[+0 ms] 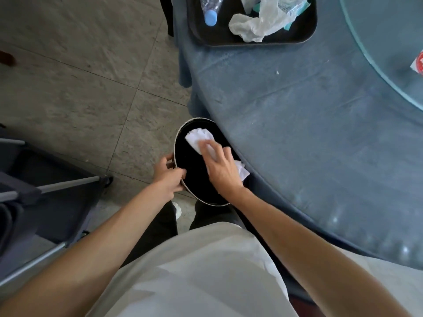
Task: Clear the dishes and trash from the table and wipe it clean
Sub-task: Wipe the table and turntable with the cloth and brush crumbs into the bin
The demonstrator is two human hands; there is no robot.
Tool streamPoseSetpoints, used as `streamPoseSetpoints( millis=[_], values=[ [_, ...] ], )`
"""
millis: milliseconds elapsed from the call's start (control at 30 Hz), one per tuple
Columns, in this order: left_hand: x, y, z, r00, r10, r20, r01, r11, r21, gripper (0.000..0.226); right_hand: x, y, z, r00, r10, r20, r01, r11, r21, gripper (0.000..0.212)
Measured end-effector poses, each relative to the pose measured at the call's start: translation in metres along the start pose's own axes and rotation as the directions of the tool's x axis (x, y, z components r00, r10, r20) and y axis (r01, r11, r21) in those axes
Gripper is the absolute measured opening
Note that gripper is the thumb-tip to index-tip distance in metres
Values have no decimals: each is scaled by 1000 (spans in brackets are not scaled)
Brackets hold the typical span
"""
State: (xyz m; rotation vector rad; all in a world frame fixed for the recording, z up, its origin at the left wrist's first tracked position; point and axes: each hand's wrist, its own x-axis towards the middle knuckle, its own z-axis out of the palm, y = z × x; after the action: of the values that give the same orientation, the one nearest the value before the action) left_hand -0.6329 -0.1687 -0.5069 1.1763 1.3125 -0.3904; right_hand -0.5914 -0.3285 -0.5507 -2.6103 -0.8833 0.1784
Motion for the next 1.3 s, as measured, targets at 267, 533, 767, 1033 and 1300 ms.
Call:
streamPoseSetpoints(
  millis=[267, 533, 767, 1033, 1300],
  values=[
    [6, 0, -15, 997, -68, 21, 67, 998, 18, 68, 2, 28, -81, 906, 300, -299, -263, 952, 157, 70],
    [8, 23, -15, 998, -53, 17, 53, 998, -17, 63, 39, 182, -158, 566, 731, -382, -687, 674, 271, 62],
    [33, 34, -5, 995, 28, -91, -30, 999, -23, 62, 99, 264, -170, 473, 863, -178, -839, 503, 209, 60],
    [41, 58, 4, 989, 70, -129, -75, 997, -36, 68, 110, 180, -102, 939, 331, -91, -334, 943, -12, 62],
    [38, 64, 5, 996, 19, -87, -23, 998, -53, 64, 66, 72, -81, 991, -137, -3, 135, 976, 169, 57]
  ],
)
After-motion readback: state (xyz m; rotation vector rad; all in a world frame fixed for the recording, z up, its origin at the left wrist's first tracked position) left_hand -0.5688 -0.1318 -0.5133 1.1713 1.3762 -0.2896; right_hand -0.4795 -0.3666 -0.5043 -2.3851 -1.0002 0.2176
